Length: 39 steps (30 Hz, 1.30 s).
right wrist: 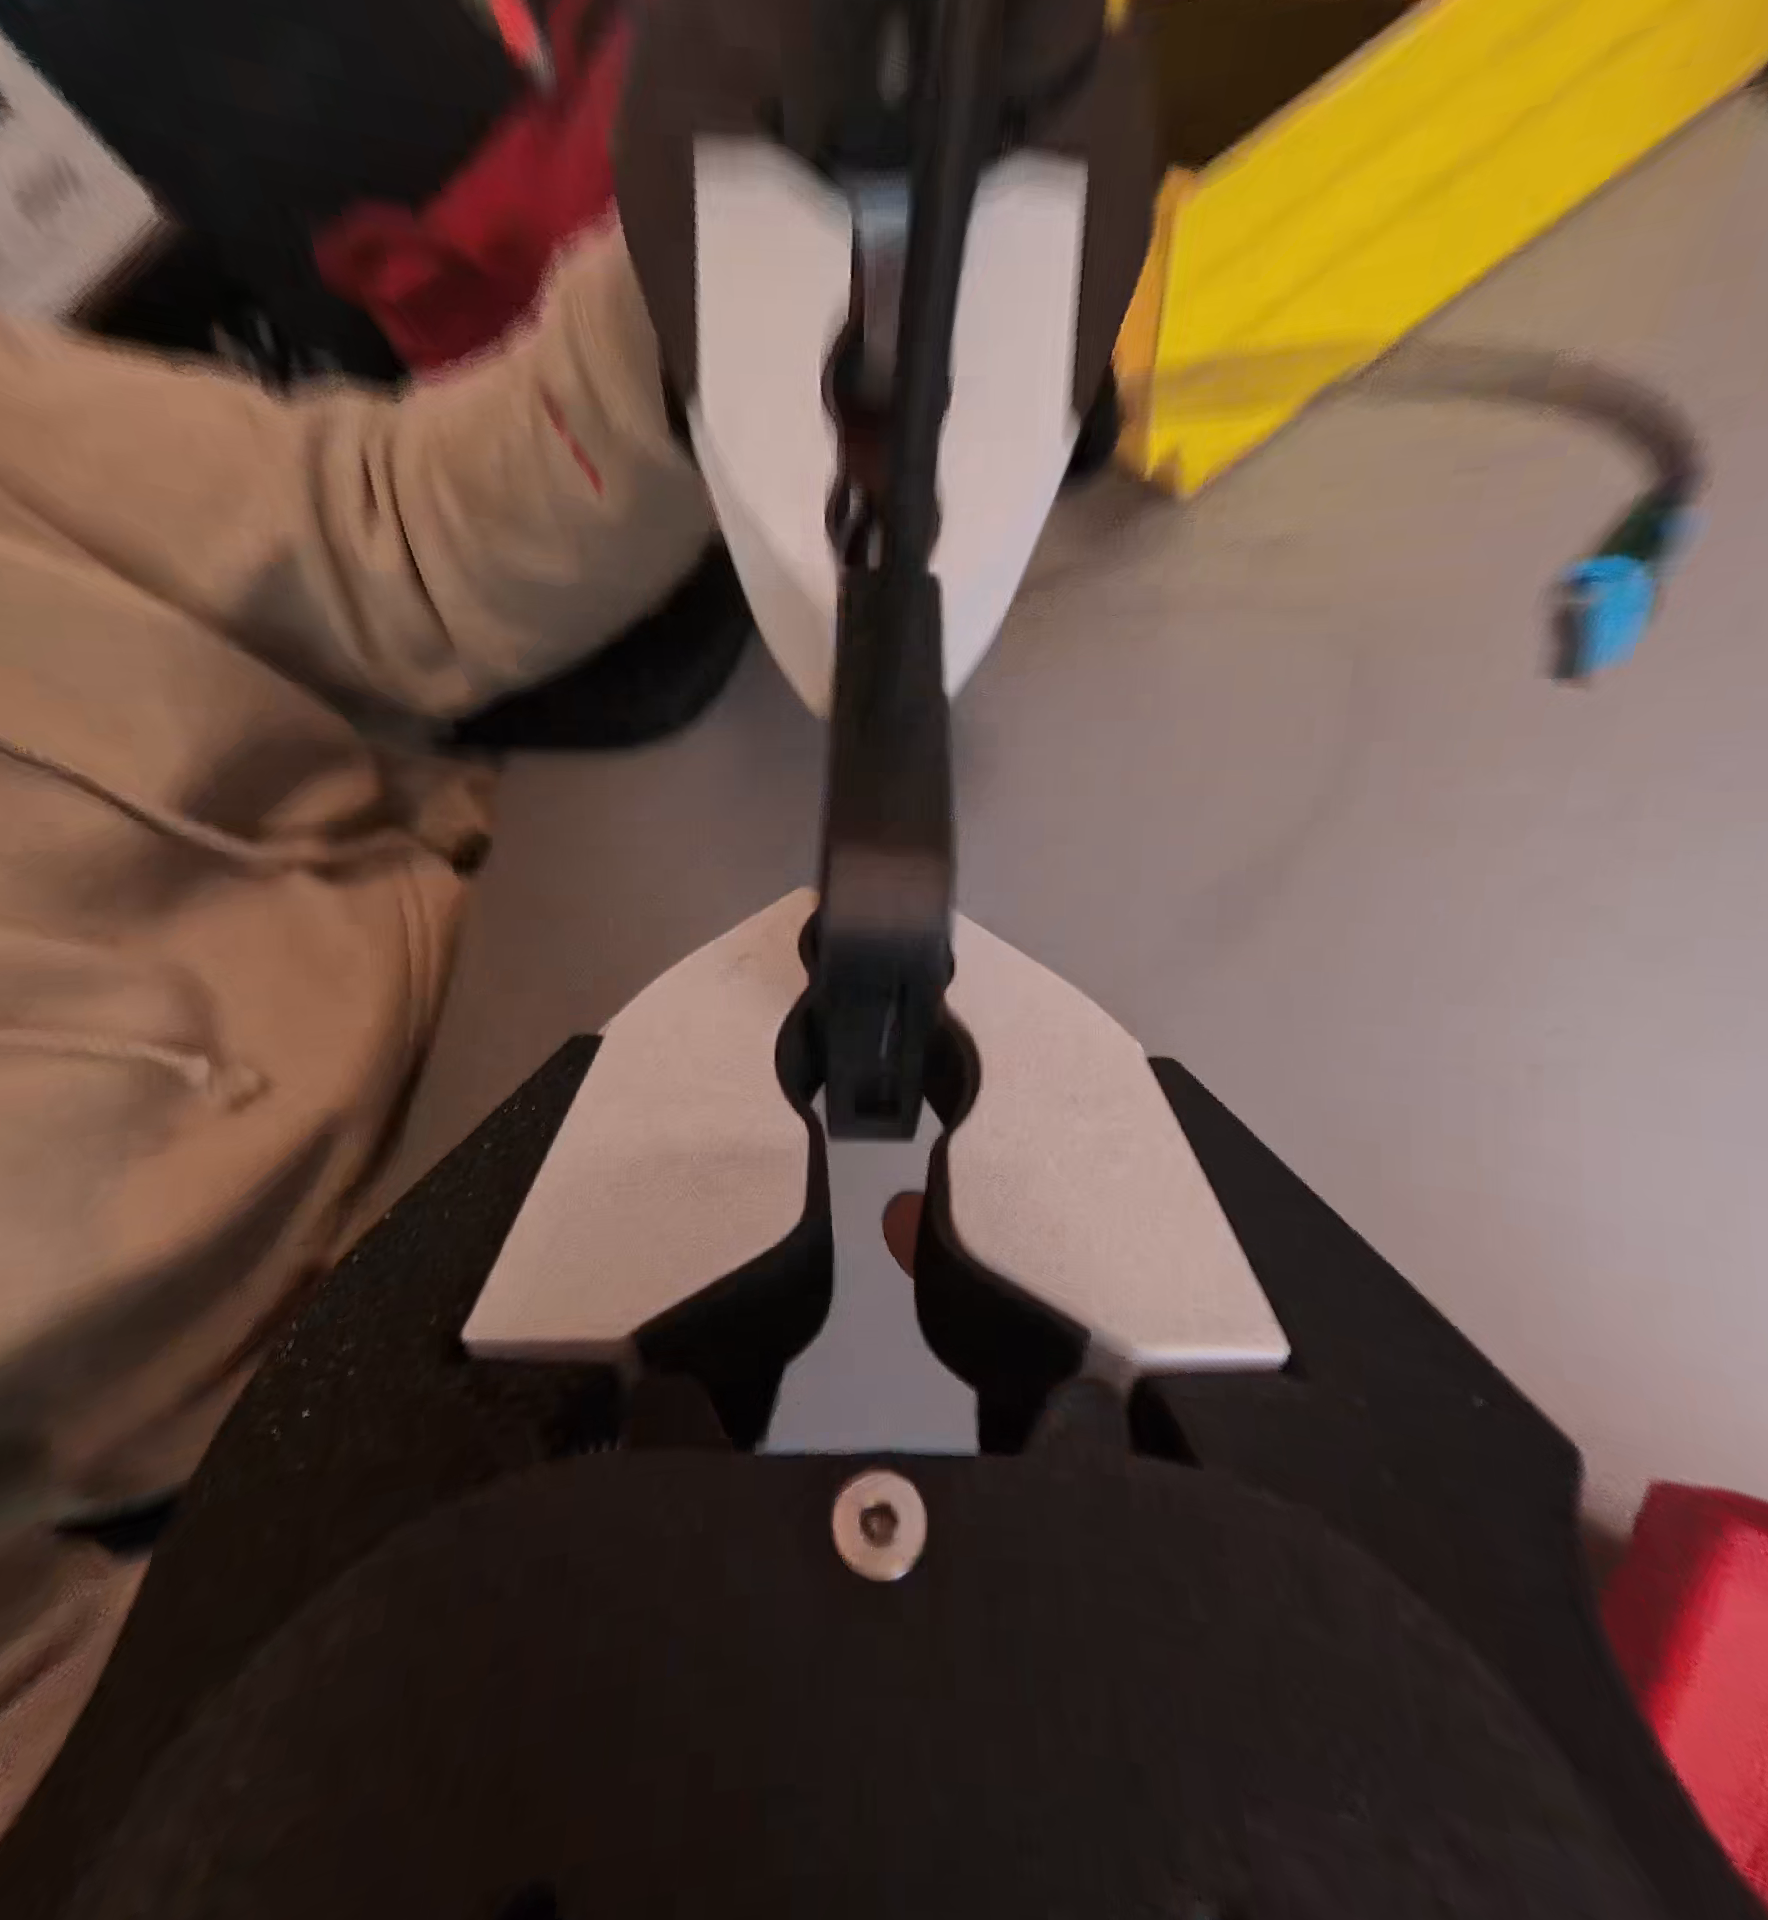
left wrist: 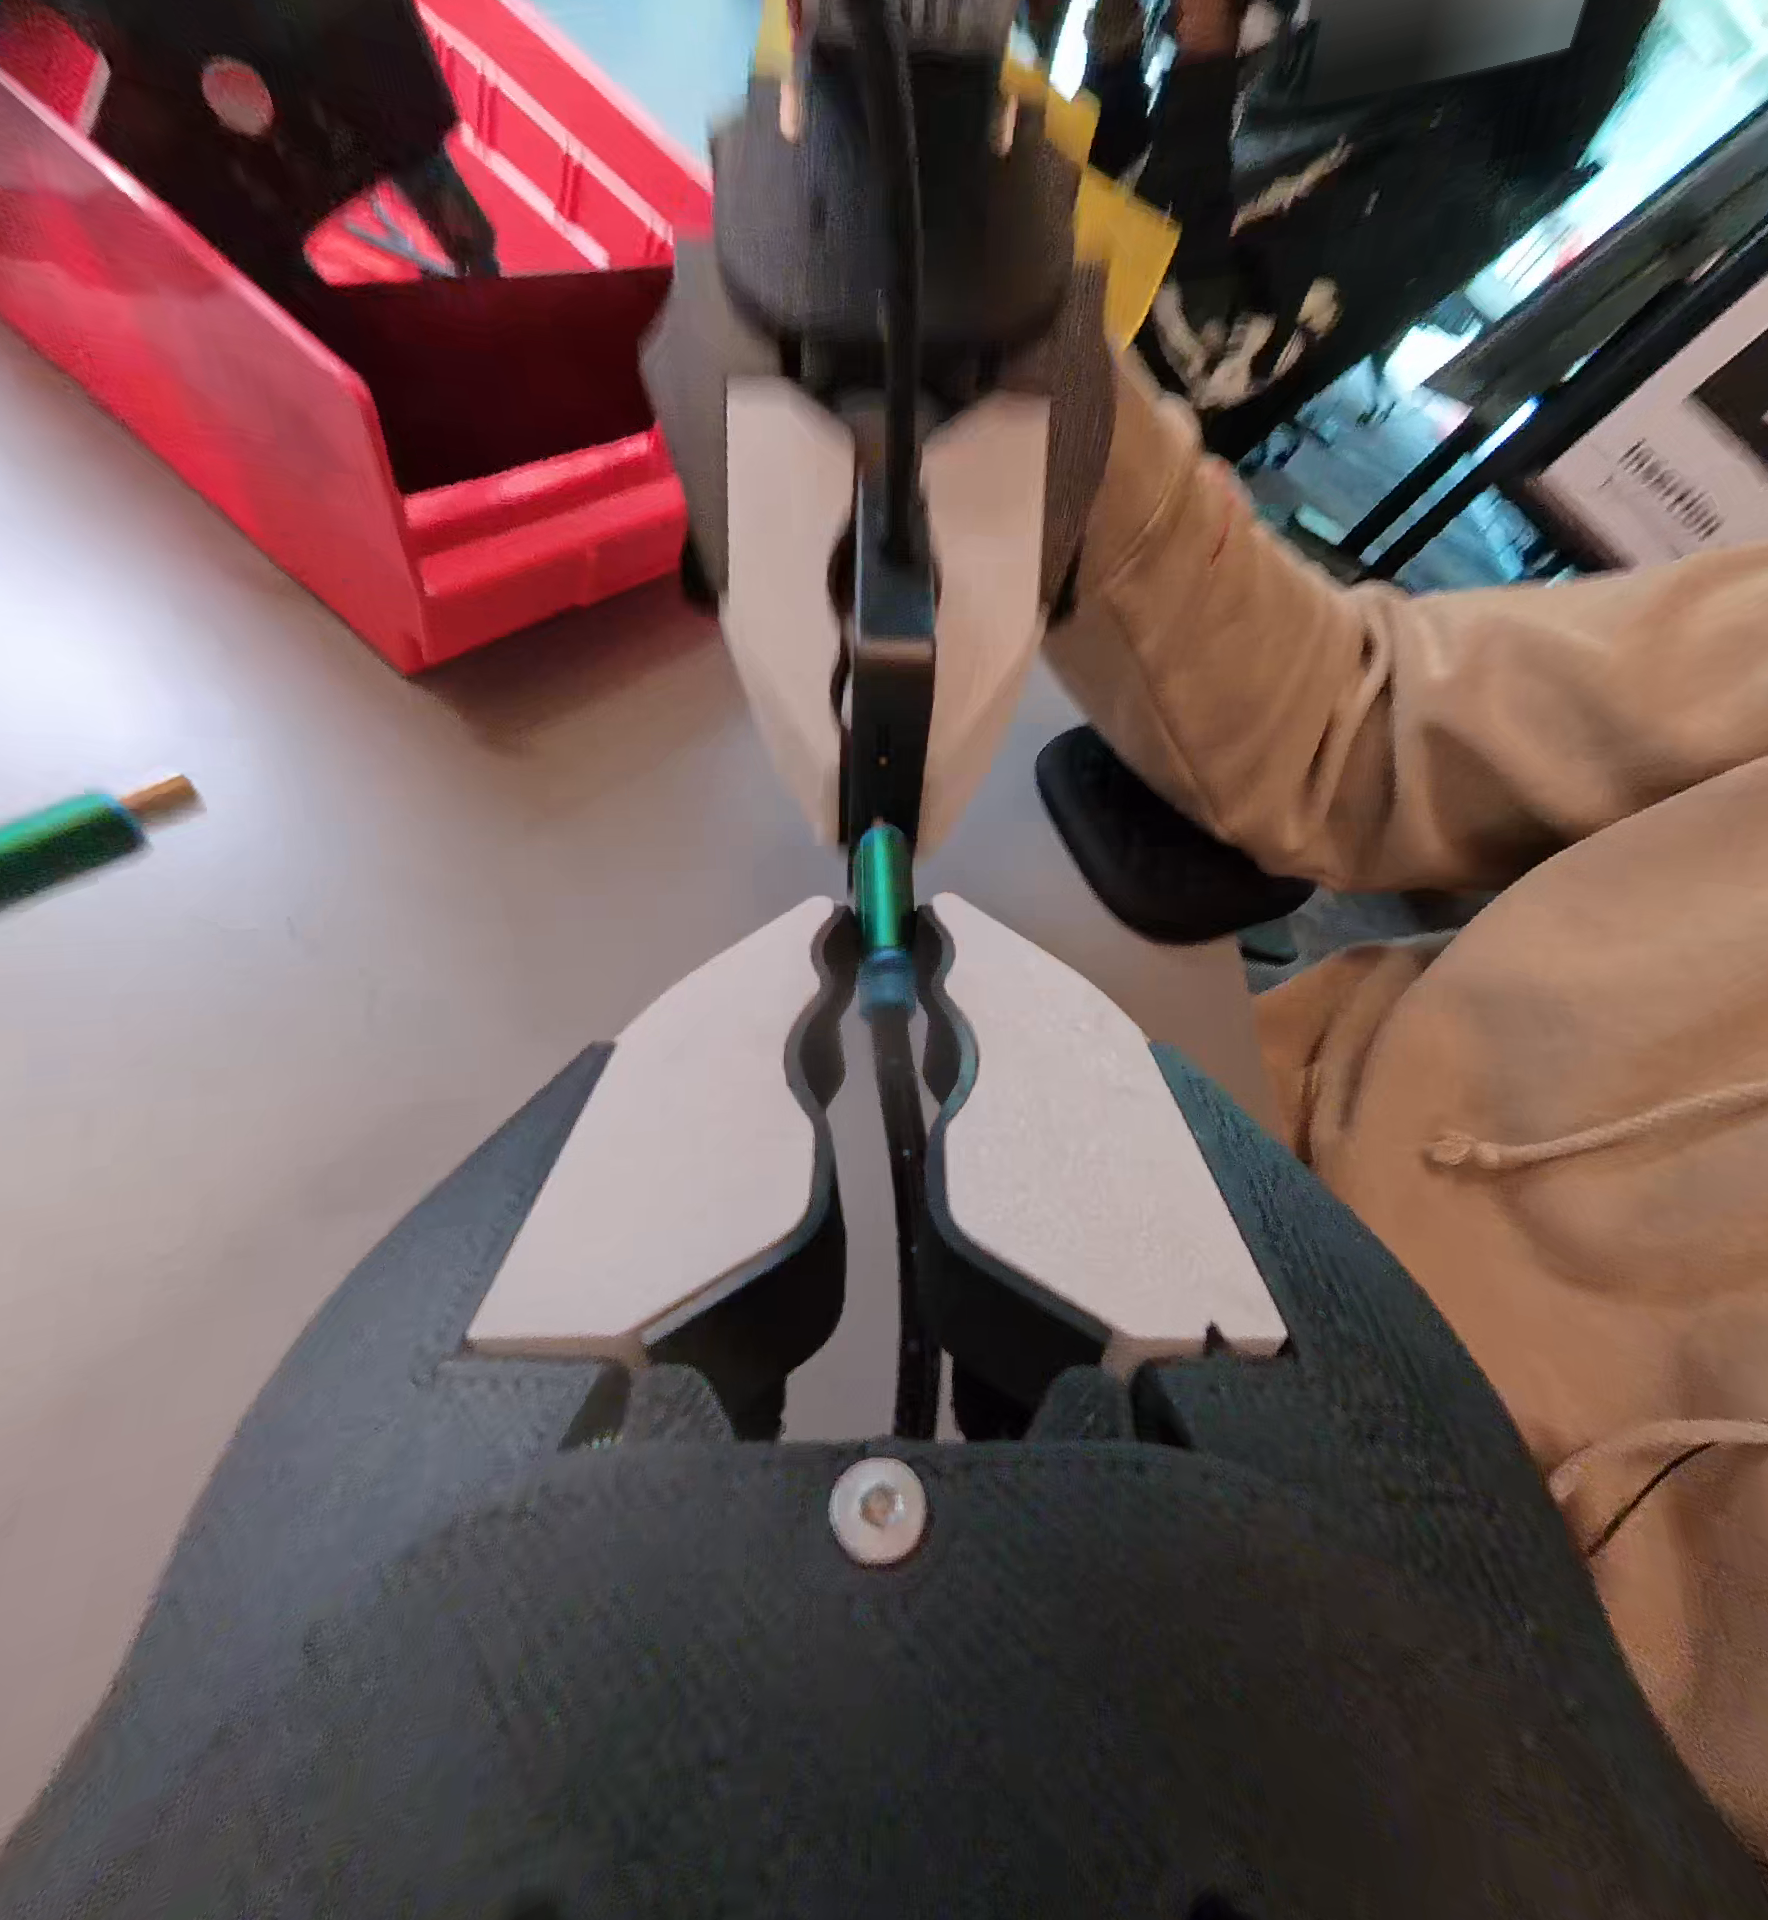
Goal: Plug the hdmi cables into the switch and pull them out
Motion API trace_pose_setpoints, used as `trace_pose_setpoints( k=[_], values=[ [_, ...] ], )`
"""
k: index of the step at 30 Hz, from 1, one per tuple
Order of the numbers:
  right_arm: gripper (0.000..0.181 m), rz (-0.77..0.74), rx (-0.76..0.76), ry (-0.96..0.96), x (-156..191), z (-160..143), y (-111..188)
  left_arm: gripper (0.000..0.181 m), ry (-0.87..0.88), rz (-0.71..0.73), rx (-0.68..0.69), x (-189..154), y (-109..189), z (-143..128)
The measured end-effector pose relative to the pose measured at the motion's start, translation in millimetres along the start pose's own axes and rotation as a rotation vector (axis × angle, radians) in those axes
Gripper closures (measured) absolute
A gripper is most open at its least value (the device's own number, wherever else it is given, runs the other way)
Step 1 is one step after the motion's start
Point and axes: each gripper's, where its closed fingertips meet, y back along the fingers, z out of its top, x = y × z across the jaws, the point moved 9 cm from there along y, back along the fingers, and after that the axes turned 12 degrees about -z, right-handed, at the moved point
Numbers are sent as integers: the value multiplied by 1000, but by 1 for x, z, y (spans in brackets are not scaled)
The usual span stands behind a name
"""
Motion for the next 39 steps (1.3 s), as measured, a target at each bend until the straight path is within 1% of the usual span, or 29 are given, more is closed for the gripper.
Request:
trace_pose_setpoints(
  k=[1,3,5,8,10,11,13,14,17,18,19,20,23,25,28,32,33,35,37,38,39],
  values=[
    [167,16,46,32,3,-4,-9,170,-2,-2,39,-1,-1,-1],
    [167,-12,53,78,2,-4,-14,169,-25,74,121,-5,-2,-3],
    [167,3,-24,82,3,1,-9,169,-59,90,127,-13,1,2],
    [160,-41,-162,68,1,9,3,169,-54,95,109,-11,8,1],
    [158,-68,-174,66,0,10,2,169,-41,83,100,-9,7,0],
    [159,-70,-191,70,0,12,0,169,-41,83,108,-8,5,0],
    [168,13,-237,38,3,16,-4,169,-49,74,136,-10,2,-1],
    [168,33,-224,18,3,16,-6,170,-53,79,161,-11,1,-2],
    [168,12,-86,76,9,12,-11,171,-54,52,223,-8,-12,-9],
    [168,-5,-63,81,9,11,-9,172,-38,45,209,-5,-16,-9],
    [168,-5,-57,74,7,9,-6,169,-21,32,185,-2,-18,-8],
    [168,-3,-57,65,6,8,-3,172,-12,26,174,-1,-21,-8],
    [168,-4,-29,60,3,3,-5,169,-6,35,189,4,-26,-11],
    [168,4,-62,38,-1,3,-6,172,5,25,158,7,-23,-11],
    [168,-6,-122,20,-4,7,-4,170,-25,42,111,7,-16,-8],
    [167,-65,-160,50,-4,12,4,169,-84,104,97,3,-15,-2],
    [163,-90,-150,65,-3,12,8,169,-103,120,103,1,-14,-2],
    [149,-126,-151,88,0,13,18,169,-135,156,112,-2,-11,-1],
    [141,-203,-143,109,0,15,23,168,-155,181,108,-4,-9,2],
    [143,-232,-152,121,0,17,24,168,-168,195,113,-6,-9,2],
    [156,-231,-171,128,2,19,23,168,-182,206,123,-7,-9,3]
  ],
)
